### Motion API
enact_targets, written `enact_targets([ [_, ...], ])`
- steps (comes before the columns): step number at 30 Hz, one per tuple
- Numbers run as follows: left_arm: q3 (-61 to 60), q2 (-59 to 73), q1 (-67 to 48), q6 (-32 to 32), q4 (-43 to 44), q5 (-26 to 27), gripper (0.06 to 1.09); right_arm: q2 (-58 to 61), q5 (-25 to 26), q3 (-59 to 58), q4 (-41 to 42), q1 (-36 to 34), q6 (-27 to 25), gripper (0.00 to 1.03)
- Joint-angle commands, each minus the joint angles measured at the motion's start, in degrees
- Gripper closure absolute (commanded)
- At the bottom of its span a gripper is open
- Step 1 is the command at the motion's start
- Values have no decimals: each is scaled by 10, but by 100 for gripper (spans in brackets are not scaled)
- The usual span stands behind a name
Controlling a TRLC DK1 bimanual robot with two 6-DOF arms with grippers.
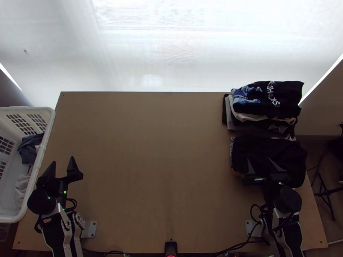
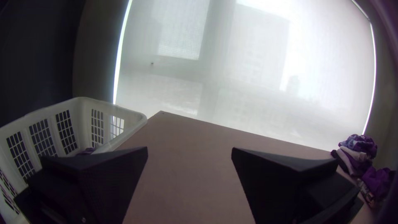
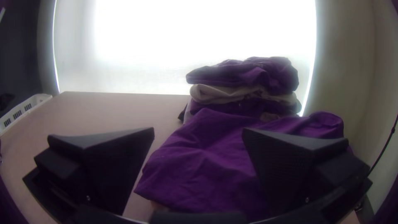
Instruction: Fold the t-shirt
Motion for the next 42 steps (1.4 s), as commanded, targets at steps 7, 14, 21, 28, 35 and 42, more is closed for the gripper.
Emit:
enact_targets([
  [7,0,-1,0,1,0,0,10,0,0,0,0,0,0,4],
  [14,0,-1,0,1,0,-1,10,0,0,1,0,0,0,4],
  [21,0,0,0,1,0,0,10,0,0,0,0,0,0,4],
  [28,0,0,0,2,0,0,10,0,0,0,0,0,0,4],
  [35,0,-1,-2,-21,0,0,10,0,0,1,0,0,0,4],
  [42,0,-1,-26,-24,0,0,10,0,-1,1,2,10,9,4],
])
